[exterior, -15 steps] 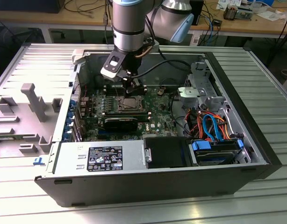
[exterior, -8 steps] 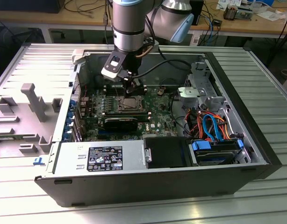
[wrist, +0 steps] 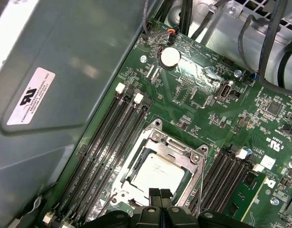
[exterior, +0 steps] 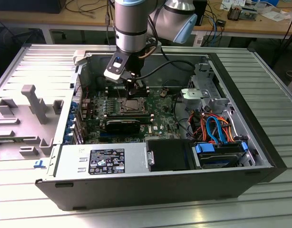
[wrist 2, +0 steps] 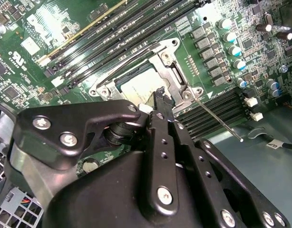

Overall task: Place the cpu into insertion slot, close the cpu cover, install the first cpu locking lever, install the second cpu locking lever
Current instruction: 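Install the first cpu locking lever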

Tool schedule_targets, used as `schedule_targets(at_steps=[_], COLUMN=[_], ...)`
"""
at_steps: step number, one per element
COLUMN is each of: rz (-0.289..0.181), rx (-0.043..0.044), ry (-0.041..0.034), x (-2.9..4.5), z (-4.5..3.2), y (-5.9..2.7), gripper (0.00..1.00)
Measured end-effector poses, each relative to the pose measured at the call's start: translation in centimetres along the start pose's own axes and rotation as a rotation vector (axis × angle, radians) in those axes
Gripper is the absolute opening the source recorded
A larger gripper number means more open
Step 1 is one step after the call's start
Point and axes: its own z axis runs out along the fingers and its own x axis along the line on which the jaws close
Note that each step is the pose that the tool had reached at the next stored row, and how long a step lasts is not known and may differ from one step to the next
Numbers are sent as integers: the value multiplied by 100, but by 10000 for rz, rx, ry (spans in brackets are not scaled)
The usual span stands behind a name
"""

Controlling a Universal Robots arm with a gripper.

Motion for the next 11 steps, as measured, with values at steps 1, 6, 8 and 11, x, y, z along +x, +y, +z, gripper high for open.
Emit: schedule_targets(at_steps=[1, 6, 8, 11], rz=[-18, -141, -194, -256], rx=[0, -1, -2, -3], ry=[-1, -3, -5, -6], x=[0, -1, -1, -1], z=[0, 0, 0, 0], y=[0, 1, 2, 2], gripper=[11, 11, 11, 11])
